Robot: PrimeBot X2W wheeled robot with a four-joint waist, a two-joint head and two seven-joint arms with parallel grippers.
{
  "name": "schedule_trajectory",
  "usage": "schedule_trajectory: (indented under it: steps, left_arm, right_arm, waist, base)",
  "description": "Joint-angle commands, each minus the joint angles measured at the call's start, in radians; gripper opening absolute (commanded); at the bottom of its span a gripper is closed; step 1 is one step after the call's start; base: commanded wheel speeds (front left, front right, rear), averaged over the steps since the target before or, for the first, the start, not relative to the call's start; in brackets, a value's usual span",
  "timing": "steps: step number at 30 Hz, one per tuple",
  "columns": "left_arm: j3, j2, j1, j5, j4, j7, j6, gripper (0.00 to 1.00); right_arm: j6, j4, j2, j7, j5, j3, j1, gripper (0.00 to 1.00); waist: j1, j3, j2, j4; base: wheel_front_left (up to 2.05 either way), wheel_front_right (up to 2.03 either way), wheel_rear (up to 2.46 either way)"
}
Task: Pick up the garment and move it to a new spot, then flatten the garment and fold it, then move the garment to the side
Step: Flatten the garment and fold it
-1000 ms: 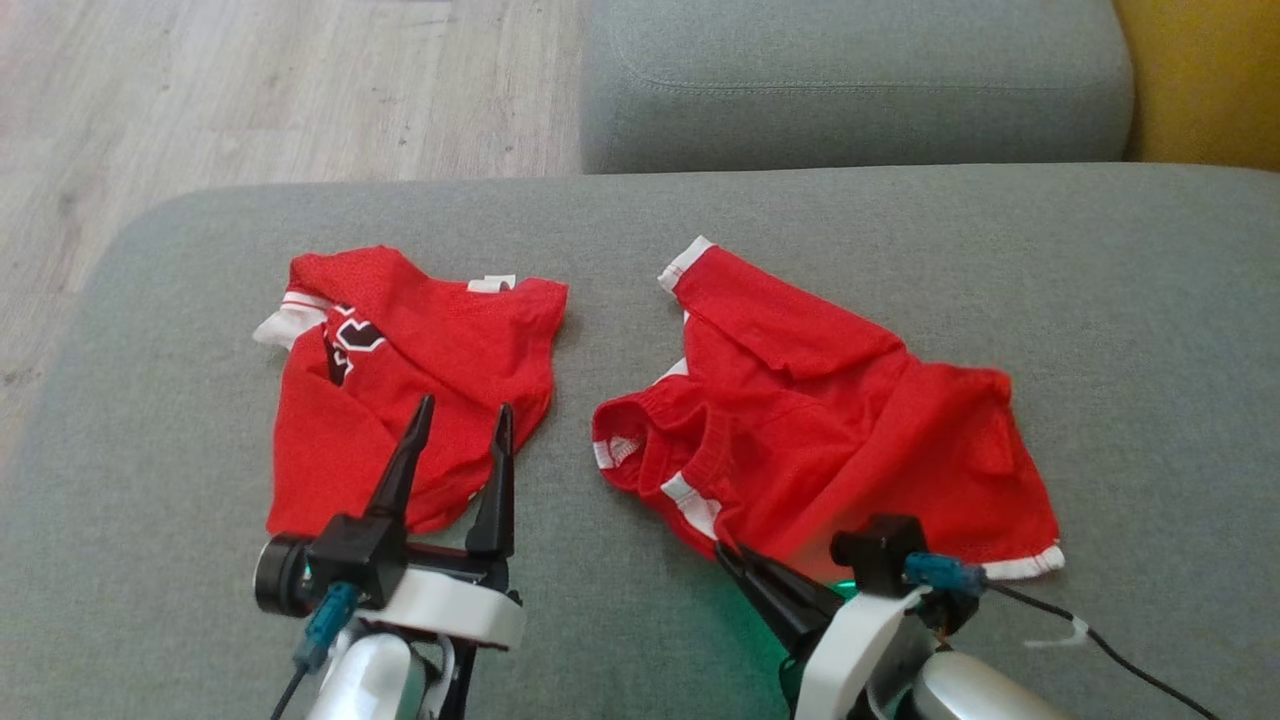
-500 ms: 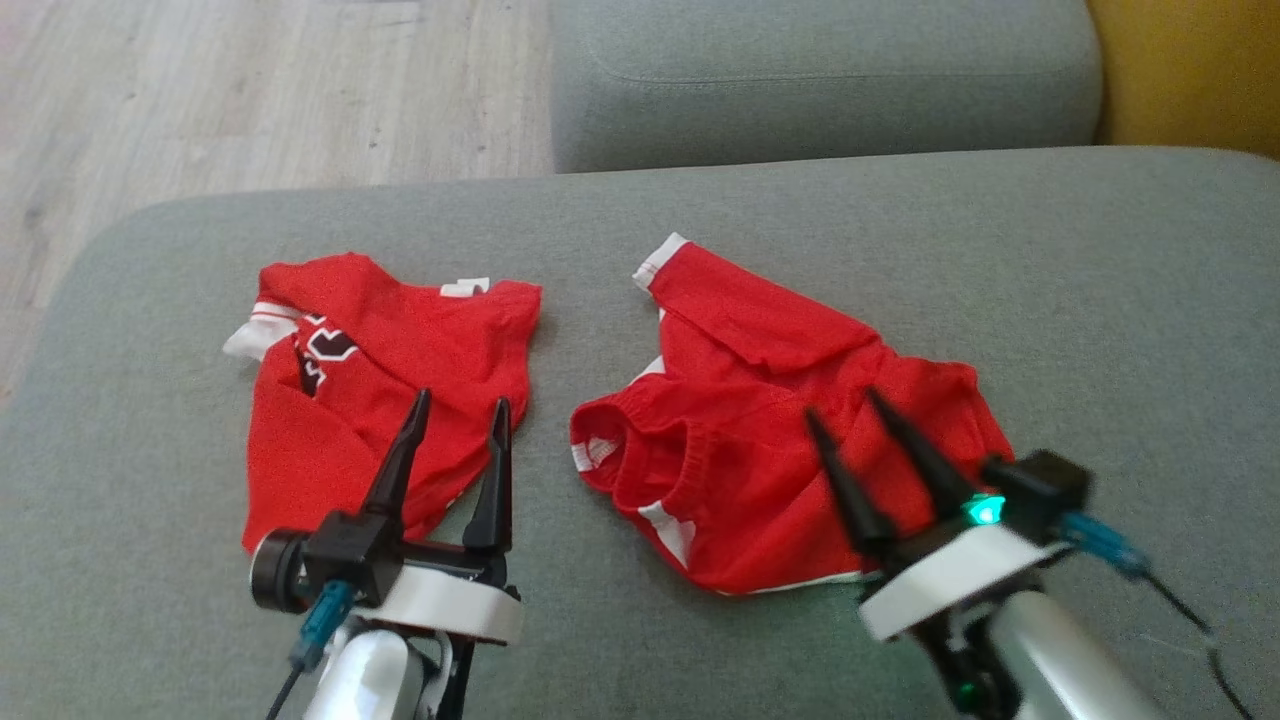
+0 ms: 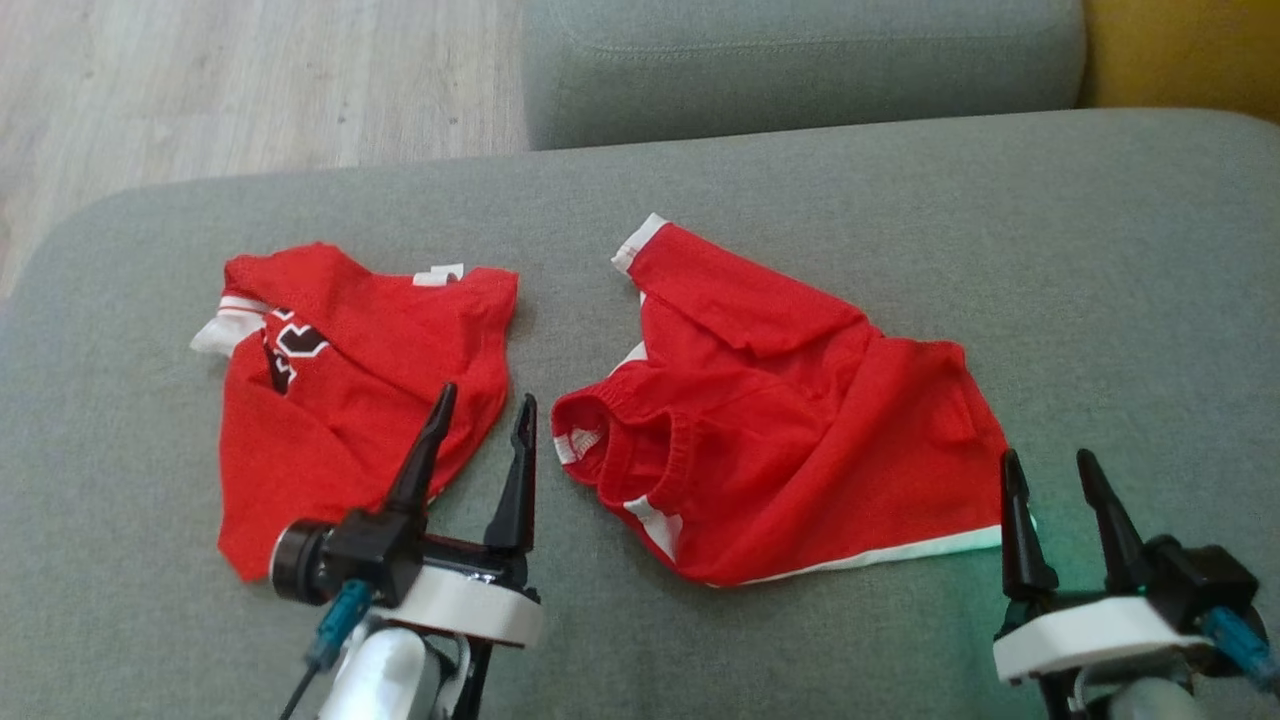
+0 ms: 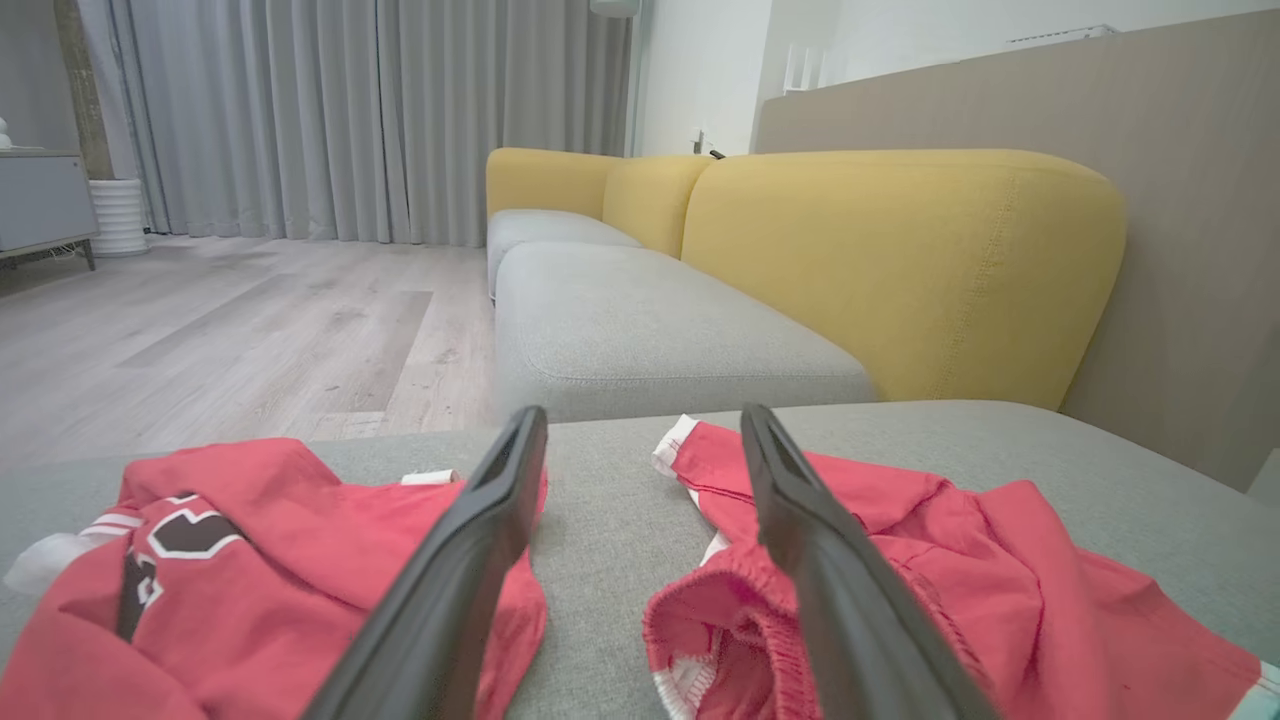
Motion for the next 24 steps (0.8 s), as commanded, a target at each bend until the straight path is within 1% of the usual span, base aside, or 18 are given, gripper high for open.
schedule_trajectory:
  steps: [1,4,5,7,9,12,16,20,24]
  left_arm:
    - [0.021,0.002,-0.047,-0.004,-0.029,-0.010,-0.003,1.00]
    - [-0.013,0.004,-0.055,0.011,-0.004,-0.010,-0.036,1.00]
    - [-0.059,0.019,-0.063,0.033,0.030,-0.009,-0.062,1.00]
    - [-0.115,0.037,-0.073,0.044,0.055,0.006,-0.083,1.00]
    - [-0.190,0.076,-0.094,0.078,0.071,0.037,-0.095,1.00]
    - [-0.278,0.125,-0.127,0.098,0.086,0.090,-0.101,1.00]
    - [-0.361,0.175,-0.176,0.078,0.096,0.149,-0.102,1.00]
    - [-0.418,0.204,-0.218,0.032,0.095,0.176,-0.102,1.00]
    - [-0.444,0.223,-0.241,-0.003,0.092,0.187,-0.103,1.00]
  right_arm:
    - [-0.001,-0.034,-0.006,-0.011,-0.001,0.017,-0.042,1.00]
    - [-0.001,-0.032,-0.005,-0.011,0.024,0.020,-0.054,1.00]
    - [-0.001,-0.025,-0.005,-0.011,0.030,0.018,-0.058,1.00]
    - [-0.001,-0.017,-0.005,-0.011,0.037,0.013,-0.060,1.00]
    - [-0.001,-0.008,-0.005,-0.011,0.046,0.009,-0.061,1.00]
    - [-0.001,0.003,-0.005,-0.011,0.057,0.007,-0.065,1.00]
    - [-0.001,0.012,-0.005,-0.011,0.066,0.014,-0.073,1.00]
    - [-0.001,0.021,-0.005,-0.011,0.072,0.026,-0.081,1.00]
    - [-0.001,0.031,-0.005,-0.011,0.074,0.028,-0.084,1.00]
  waist:
    - [0.0000,0.006,0.0000,0.000]
    - [0.0000,0.016,0.0000,-0.001]
    - [0.0000,0.020,0.0000,-0.002]
    - [0.0000,0.025,0.0000,-0.003]
    - [0.0000,0.031,0.0000,-0.002]
    - [0.0000,0.038,0.0000,-0.001]
    - [0.0000,0.048,0.0000,-0.008]
    - [0.0000,0.056,0.0000,-0.018]
    - [0.0000,0.060,0.0000,-0.026]
  base:
    - [0.00,0.00,0.00]
    - [0.00,0.00,0.00]
    - [0.00,0.00,0.00]
    - [0.00,0.00,0.00]
    - [0.00,0.00,0.00]
    - [0.00,0.00,0.00]
    - [0.00,0.00,0.00]
    - [0.00,0.00,0.00]
    - [0.00,0.00,0.00]
